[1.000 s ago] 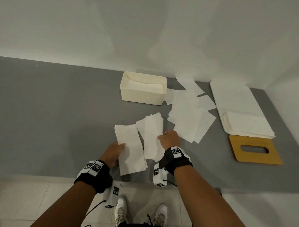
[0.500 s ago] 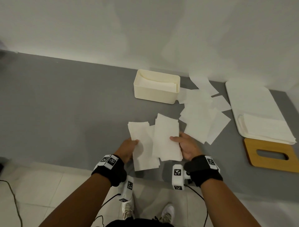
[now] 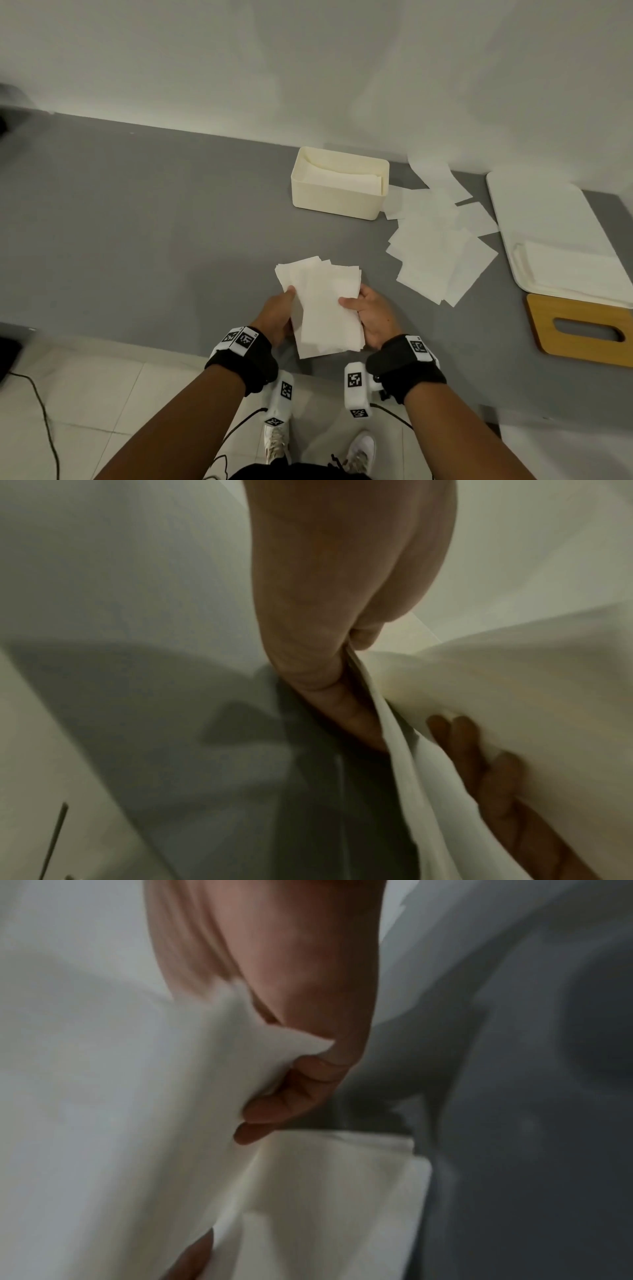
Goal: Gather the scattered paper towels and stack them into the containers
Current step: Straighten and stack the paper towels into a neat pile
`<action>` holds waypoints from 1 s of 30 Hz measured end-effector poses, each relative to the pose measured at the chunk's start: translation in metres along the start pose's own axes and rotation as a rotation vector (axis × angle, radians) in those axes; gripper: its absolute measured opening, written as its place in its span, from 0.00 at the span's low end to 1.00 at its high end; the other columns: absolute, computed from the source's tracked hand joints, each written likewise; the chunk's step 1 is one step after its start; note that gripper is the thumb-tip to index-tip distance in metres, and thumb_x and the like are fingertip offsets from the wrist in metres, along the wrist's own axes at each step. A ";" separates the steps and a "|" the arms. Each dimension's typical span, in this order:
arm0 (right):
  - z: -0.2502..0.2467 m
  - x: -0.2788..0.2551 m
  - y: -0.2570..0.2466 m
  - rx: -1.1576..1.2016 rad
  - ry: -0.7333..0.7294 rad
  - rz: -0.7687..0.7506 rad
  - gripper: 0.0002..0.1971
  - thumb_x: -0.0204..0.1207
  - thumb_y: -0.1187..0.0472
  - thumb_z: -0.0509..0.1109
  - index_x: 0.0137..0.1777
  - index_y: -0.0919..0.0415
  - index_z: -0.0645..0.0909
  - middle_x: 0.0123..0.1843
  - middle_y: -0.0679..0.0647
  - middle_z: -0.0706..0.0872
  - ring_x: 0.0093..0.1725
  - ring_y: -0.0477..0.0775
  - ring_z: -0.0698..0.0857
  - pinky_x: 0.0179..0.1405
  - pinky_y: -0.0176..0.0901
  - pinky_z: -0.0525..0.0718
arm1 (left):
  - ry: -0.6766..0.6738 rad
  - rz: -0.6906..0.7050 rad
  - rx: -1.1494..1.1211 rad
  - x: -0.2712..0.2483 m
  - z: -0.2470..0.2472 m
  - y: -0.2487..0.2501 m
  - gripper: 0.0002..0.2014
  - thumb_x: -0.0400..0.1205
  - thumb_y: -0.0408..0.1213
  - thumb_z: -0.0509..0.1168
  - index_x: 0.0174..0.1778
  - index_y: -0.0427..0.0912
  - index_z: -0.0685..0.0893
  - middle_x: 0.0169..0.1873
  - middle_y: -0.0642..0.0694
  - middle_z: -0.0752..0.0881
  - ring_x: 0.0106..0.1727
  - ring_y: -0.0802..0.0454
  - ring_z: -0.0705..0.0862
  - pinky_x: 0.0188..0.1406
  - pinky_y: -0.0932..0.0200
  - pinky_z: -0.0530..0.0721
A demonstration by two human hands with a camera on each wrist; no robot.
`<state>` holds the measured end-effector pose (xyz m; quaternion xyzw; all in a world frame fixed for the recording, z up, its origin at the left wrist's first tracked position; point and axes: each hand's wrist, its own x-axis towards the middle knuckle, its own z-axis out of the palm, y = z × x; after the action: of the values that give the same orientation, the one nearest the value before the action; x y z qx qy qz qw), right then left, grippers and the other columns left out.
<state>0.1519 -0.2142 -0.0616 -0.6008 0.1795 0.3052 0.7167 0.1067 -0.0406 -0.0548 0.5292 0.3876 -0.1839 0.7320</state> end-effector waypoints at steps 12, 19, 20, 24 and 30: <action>0.021 -0.001 0.016 -0.056 -0.008 -0.045 0.20 0.73 0.78 0.68 0.64 0.63 0.78 0.59 0.61 0.88 0.59 0.67 0.87 0.63 0.67 0.82 | -0.020 0.025 -0.043 0.001 -0.001 0.001 0.19 0.90 0.48 0.52 0.58 0.38 0.81 0.52 0.41 0.87 0.52 0.41 0.86 0.49 0.48 0.86; 0.021 -0.001 0.009 -0.282 0.174 -0.115 0.03 0.78 0.65 0.69 0.45 0.56 0.82 0.48 0.57 0.90 0.48 0.56 0.87 0.56 0.54 0.84 | -0.011 0.064 0.065 0.004 -0.004 -0.002 0.18 0.90 0.42 0.51 0.65 0.33 0.78 0.57 0.39 0.85 0.55 0.42 0.83 0.48 0.52 0.83; 0.018 -0.001 0.004 -0.313 0.235 -0.139 0.05 0.78 0.64 0.68 0.42 0.57 0.81 0.46 0.58 0.89 0.46 0.56 0.86 0.55 0.54 0.84 | -0.010 0.064 0.058 0.004 -0.004 -0.002 0.18 0.90 0.42 0.51 0.66 0.33 0.78 0.57 0.38 0.85 0.54 0.41 0.83 0.48 0.52 0.82; 0.004 -0.006 -0.019 -0.388 0.316 -0.215 0.06 0.76 0.66 0.69 0.39 0.57 0.81 0.42 0.56 0.88 0.43 0.57 0.86 0.47 0.49 0.84 | -0.021 0.066 0.075 0.005 -0.007 -0.001 0.17 0.89 0.40 0.53 0.66 0.33 0.78 0.48 0.42 0.86 0.44 0.46 0.84 0.37 0.57 0.81; 0.011 -0.001 -0.030 -0.293 0.177 -0.118 0.09 0.74 0.73 0.67 0.53 0.66 0.83 0.49 0.61 0.90 0.45 0.59 0.88 0.50 0.51 0.86 | -0.034 0.017 0.079 0.004 -0.007 0.001 0.14 0.89 0.42 0.55 0.61 0.37 0.79 0.46 0.43 0.86 0.43 0.46 0.84 0.38 0.54 0.82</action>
<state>0.1690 -0.2063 -0.0362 -0.7328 0.1598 0.2315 0.6196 0.1076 -0.0331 -0.0581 0.5576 0.3632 -0.2017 0.7186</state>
